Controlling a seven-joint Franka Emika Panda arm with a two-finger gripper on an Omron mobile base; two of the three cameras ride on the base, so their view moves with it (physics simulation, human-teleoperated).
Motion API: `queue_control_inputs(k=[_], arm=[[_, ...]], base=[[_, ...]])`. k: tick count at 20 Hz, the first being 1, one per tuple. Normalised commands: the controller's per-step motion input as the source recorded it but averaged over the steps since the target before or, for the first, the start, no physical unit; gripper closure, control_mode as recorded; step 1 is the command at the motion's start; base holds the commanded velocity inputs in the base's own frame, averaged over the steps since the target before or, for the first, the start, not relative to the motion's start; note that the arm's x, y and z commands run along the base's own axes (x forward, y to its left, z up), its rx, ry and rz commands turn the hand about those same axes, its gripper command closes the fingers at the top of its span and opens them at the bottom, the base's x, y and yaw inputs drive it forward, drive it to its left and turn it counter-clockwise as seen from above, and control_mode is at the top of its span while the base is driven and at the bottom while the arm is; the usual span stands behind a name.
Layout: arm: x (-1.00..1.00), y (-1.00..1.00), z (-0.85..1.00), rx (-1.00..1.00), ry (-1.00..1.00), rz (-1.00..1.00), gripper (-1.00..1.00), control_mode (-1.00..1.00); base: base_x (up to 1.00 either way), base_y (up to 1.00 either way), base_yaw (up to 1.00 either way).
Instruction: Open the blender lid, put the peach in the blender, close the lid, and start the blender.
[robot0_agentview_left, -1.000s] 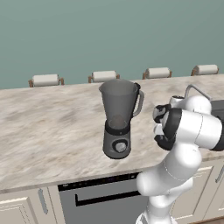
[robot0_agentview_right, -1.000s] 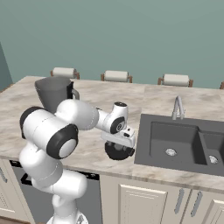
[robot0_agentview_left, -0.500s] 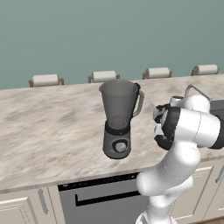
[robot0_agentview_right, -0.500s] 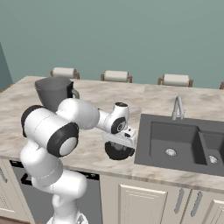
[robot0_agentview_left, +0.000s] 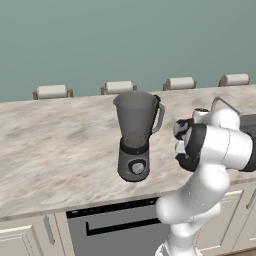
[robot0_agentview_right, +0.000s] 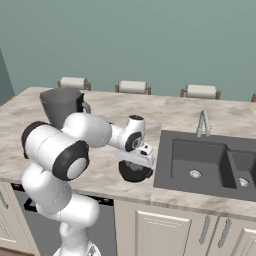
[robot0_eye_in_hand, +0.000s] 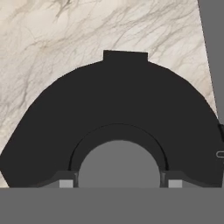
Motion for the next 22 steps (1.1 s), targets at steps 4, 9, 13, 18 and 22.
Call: queue_control_inputs(k=[4,9,13,18,22], arm=[[-0.16,0.01,0.51,0.0,-0.01,0.0,1.0,-1.0],[-0.38,0.0,0.89,-0.01,-0.12,0.0,1.0,-1.0],[-0.42,0.0,1.0,-0.04,-0.16,0.0,1.0,-1.0],[-0.34,0.07,1.0,-0.06,-0.14,0.0,1.0,-1.0],[-0.31,0.2,1.0,-0.11,-0.1,0.0,1.0,-1.0]], base=[[0.0,0.0,0.0],[0.0,0.0,0.0],[0.0,0.0,0.0],[0.0,0.0,0.0],[0.0,0.0,0.0]])
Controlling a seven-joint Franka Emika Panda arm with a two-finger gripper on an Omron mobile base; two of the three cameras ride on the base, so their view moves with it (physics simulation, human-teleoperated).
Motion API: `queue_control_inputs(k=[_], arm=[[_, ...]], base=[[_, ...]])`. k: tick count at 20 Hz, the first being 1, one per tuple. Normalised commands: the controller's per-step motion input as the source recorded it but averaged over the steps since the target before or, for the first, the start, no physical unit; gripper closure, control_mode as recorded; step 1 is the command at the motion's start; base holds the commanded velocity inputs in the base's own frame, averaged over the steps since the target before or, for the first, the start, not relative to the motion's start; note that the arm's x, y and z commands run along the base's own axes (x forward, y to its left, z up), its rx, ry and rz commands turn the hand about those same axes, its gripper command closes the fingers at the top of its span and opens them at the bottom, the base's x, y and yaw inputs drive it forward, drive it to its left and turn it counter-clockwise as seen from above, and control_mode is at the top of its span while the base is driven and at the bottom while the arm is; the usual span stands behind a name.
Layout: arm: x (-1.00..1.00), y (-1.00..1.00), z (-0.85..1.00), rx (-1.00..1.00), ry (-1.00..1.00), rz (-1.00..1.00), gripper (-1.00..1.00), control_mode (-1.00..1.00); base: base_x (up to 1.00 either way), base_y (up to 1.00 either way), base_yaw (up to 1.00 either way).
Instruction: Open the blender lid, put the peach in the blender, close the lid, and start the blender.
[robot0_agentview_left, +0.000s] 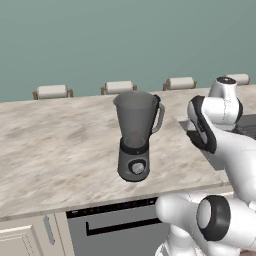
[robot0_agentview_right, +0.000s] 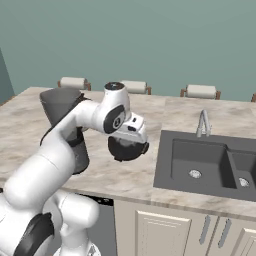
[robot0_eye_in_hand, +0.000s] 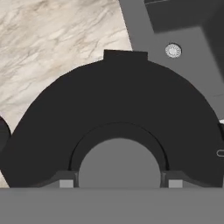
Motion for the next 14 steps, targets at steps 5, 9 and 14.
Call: queue_control_inputs(k=[5,9,14], arm=[[-0.31,0.34,1.0,-0.13,-0.04,0.0,1.0,-1.0],[-0.29,0.41,1.0,-0.12,-0.03,0.0,1.0,-1.0],[-0.27,0.5,0.86,-0.07,-0.01,0.0,1.0,-1.0]], base=[[0.0,0.0,0.0],[0.0,0.0,0.0],[0.0,0.0,0.0]])
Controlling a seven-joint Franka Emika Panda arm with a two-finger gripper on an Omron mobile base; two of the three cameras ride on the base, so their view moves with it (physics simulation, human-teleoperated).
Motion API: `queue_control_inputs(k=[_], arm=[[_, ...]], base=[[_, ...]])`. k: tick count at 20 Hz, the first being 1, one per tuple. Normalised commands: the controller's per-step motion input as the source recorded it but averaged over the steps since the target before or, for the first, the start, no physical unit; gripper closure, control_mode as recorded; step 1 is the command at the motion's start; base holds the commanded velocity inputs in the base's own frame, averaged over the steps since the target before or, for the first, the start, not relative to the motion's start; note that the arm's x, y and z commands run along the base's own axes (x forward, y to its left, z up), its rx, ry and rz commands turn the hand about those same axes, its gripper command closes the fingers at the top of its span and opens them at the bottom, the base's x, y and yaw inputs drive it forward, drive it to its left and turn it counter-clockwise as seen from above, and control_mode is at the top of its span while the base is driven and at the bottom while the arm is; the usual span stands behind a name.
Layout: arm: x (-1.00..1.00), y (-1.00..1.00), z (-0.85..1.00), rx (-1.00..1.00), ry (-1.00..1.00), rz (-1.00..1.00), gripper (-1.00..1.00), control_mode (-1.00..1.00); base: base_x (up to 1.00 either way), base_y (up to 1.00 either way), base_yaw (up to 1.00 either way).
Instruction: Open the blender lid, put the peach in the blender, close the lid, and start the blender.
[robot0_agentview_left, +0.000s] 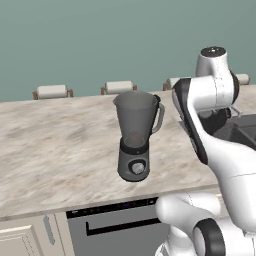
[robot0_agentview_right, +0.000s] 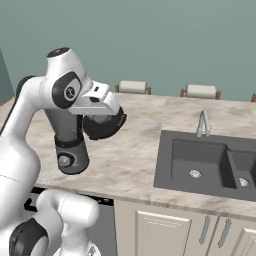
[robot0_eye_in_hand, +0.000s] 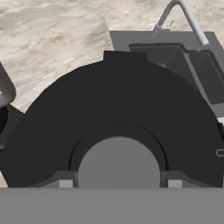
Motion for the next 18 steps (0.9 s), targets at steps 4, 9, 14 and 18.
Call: queue_control_inputs(k=[4,9,14,18], arm=[[-0.24,0.52,0.77,-0.02,-0.07,0.0,1.0,-1.0],[-0.17,0.55,0.7,-0.02,-0.06,0.0,1.0,-1.0],[-0.01,0.54,0.56,0.0,0.0,0.0,1.0,-1.0],[0.1,0.44,0.27,0.0,0.05,0.0,1.0,-1.0]], base=[[0.0,0.0,0.0],[0.0,0.0,0.0],[0.0,0.0,0.0],[0.0,0.0,0.0]])
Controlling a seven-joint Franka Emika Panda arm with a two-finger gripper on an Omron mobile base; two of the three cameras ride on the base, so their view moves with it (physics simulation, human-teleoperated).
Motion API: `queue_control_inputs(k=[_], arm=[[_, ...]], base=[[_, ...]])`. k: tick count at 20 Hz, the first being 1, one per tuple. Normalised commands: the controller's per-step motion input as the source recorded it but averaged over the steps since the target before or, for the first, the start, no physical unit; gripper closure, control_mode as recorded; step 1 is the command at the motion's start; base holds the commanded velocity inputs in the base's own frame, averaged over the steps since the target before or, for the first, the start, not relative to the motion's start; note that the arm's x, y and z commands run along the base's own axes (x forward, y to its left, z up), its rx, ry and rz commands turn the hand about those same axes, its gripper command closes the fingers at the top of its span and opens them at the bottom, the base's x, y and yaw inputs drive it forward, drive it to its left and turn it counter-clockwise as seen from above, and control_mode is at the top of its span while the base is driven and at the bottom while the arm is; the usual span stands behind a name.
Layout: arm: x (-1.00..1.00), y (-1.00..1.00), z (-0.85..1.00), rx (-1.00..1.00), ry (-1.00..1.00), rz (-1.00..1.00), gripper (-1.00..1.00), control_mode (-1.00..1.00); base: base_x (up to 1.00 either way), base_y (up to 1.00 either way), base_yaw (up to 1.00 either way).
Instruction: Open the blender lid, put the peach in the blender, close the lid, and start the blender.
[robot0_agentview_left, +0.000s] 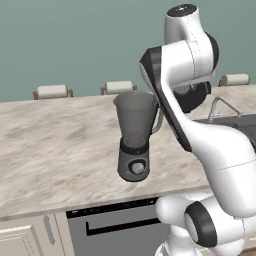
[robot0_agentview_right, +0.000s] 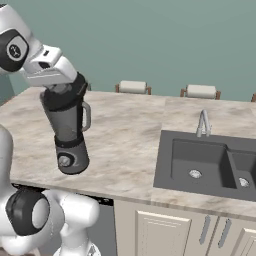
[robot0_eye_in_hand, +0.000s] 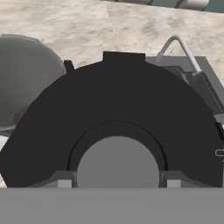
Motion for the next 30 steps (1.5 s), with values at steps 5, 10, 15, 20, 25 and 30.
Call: queue_control_inputs(k=[5,10,15,20,25,30], arm=[[0.28,0.35,0.09,0.0,0.15,0.0,1.0,-1.0],[0.35,0.35,0.04,0.0,0.18,0.0,1.0,-1.0],[0.35,0.3,0.02,0.0,0.15,0.0,1.0,-1.0],[0.3,0.14,-0.13,0.0,0.04,0.0,1.0,-1.0],[0.04,0.0,-0.46,0.02,0.0,0.0,1.0,-1.0],[0.0,0.0,-0.35,0.06,0.0,0.0,1.0,-1.0]], base=[[0.0,0.0,0.0],[0.0,0.0,0.0],[0.0,0.0,0.0],[0.0,0.0,0.0],[0.0,0.0,0.0],[0.0,0.0,0.0]])
